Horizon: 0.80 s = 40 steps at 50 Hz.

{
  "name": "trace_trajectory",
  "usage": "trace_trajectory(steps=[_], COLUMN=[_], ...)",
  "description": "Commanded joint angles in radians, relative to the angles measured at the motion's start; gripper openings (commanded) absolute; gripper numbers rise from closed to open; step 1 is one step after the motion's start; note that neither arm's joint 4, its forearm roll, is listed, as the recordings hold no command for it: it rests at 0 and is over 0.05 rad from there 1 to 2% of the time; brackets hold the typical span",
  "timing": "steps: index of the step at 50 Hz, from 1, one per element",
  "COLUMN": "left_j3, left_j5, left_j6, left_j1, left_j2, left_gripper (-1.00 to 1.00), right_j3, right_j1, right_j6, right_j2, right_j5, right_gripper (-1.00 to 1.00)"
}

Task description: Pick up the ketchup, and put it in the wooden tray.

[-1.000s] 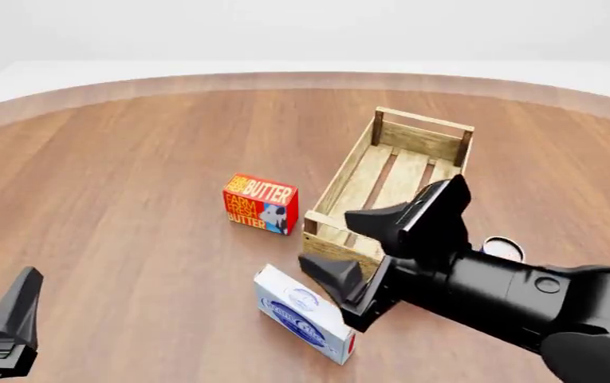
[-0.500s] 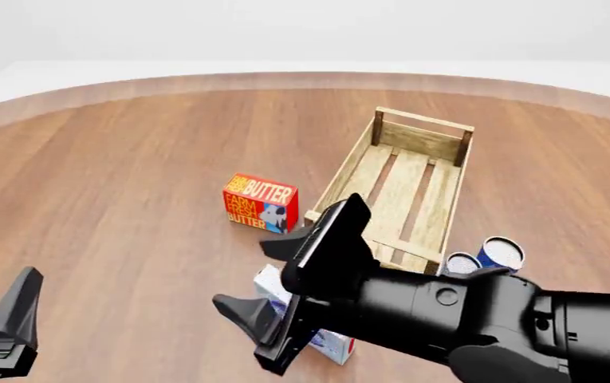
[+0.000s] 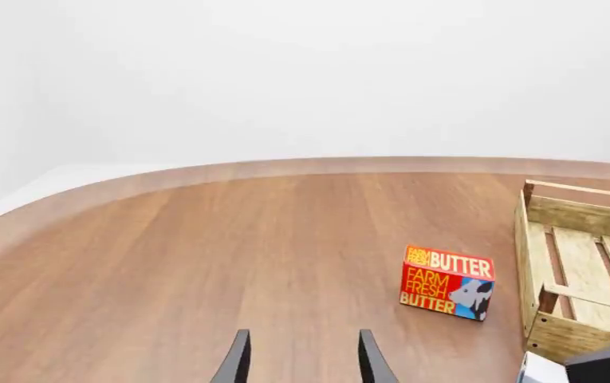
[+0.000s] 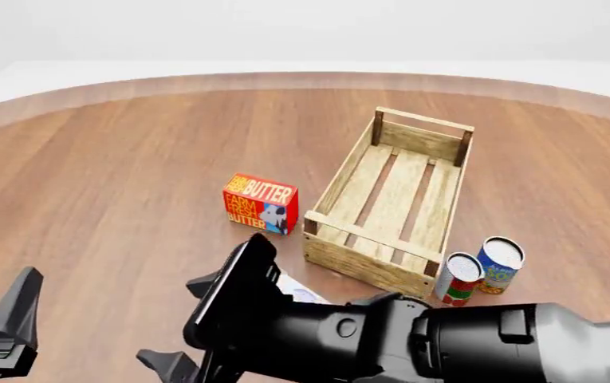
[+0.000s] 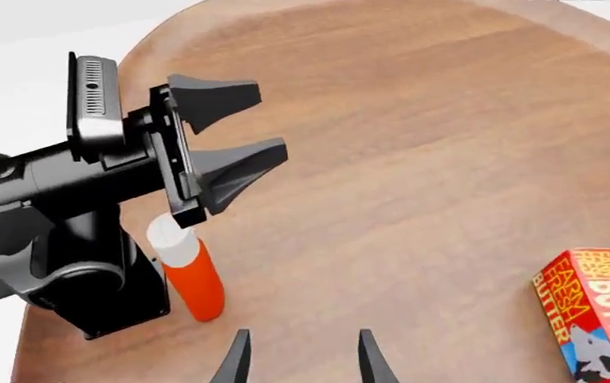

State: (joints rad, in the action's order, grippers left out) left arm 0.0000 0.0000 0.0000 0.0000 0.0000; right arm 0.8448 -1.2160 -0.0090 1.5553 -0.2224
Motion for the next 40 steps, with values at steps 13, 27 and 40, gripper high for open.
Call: trace_trajectory(steps=[13,27,40], left_j3=[0.0,0.0,0.0], left_j5=[0.0,0.0,0.0], left_j6=[0.0,0.0,0.0], left_j1=[0.0,0.0,0.0], left_j2=[0.0,0.0,0.0], left_gripper=[1.0,1.0,1.0], right_j3=[0.153,0.211,0.26], right_j1=[-0.122,-0.135,-0.165], right_j6=[-0.042,-0.08,-0.091], right_j2=[0.164,0.222,0.269], right_j5=[0.015,0.027,0.038], right_gripper=[1.0,1.0,1.0])
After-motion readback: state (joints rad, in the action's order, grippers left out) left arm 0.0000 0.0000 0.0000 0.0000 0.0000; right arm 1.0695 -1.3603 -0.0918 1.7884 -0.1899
